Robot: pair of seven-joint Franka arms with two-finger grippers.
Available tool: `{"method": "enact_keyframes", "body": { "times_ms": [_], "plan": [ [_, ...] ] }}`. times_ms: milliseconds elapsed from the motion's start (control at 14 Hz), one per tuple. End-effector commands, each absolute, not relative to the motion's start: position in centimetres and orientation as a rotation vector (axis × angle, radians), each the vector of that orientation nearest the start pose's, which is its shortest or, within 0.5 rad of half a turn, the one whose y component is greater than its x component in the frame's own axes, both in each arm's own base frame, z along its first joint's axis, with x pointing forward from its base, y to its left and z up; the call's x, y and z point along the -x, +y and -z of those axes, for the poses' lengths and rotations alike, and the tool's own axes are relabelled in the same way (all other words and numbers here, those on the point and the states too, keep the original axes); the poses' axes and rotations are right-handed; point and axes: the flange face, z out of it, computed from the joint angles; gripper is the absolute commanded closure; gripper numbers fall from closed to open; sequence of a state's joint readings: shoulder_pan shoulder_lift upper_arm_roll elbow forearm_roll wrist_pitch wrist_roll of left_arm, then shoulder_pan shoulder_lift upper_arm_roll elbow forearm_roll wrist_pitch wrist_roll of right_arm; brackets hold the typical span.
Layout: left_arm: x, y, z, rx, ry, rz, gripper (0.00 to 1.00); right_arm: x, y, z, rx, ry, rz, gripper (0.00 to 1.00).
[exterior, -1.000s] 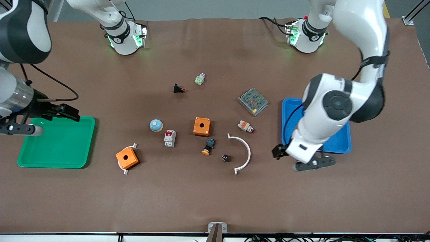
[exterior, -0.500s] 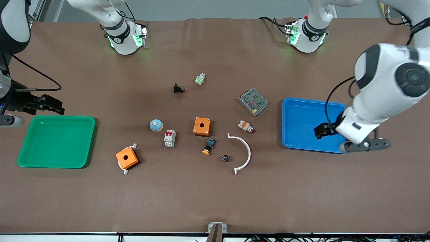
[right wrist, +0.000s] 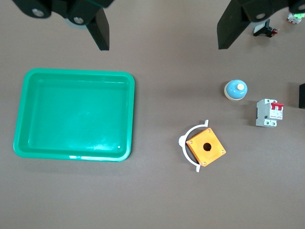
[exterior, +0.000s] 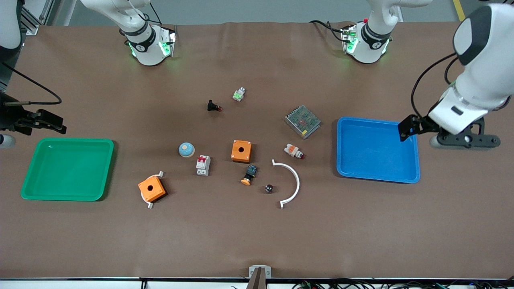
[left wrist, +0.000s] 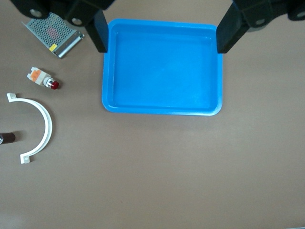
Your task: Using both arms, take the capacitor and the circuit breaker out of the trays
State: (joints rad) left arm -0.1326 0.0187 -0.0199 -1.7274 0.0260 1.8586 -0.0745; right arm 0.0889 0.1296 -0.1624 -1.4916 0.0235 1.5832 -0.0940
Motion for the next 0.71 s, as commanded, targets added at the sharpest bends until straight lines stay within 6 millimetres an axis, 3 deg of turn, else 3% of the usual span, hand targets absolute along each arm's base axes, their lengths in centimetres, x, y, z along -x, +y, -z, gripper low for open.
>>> {"method": "enact_keyframes", "body": {
  "times_ms": [0,143,429,643],
  "plan": [
    [-53.8,-7.4,-58.6,3.118,0.151,0.216,0.0,-57.0,-4.1,-60.0,3.138,-0.046,-0.045,0.0],
    [-54.0,-7.7,-59.2,3.123,0.134,0.228,0.0,-56.5,-4.5,-60.3,3.132,-0.033,-0.044,0.0],
    [-56.2,-8.0,-62.2,3.126,0.152,0.24,0.0,-53.7,-4.6,-60.3,3.121,-0.033,-0.02,0.0],
    [-56.0,-7.6,-63.0,3.131,0.136,0.222,0.0,-52.1,-4.5,-60.9,3.115,-0.039,0.004,0.0]
  ]
}}
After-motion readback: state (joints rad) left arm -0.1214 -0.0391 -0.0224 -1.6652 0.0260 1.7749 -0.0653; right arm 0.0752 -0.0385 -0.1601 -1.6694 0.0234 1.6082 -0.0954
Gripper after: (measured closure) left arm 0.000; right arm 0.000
